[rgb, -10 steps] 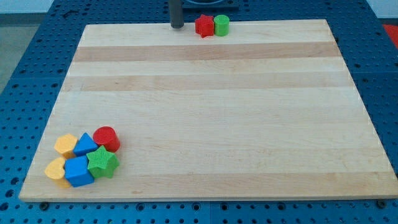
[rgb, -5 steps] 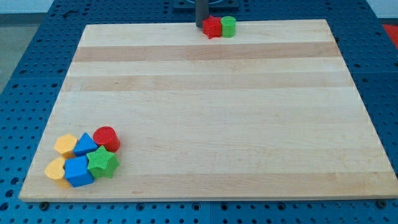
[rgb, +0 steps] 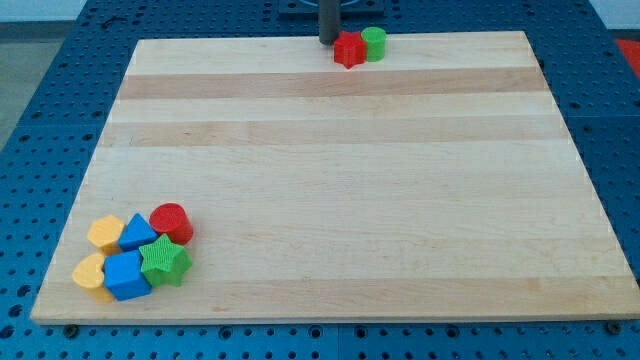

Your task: Push the red star towards the top right

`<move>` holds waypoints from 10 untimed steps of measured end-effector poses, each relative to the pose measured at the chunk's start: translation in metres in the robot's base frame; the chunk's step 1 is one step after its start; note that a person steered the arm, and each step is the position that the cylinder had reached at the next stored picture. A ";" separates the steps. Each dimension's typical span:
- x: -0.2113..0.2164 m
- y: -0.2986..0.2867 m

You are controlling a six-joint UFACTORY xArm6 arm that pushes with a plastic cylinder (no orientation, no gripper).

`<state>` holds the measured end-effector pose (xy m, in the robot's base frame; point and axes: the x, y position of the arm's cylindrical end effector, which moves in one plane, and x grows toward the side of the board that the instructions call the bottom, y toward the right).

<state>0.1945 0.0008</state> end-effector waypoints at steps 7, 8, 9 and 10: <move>0.068 -0.031; 0.043 -0.041; 0.042 -0.015; 0.046 -0.004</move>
<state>0.2408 -0.0029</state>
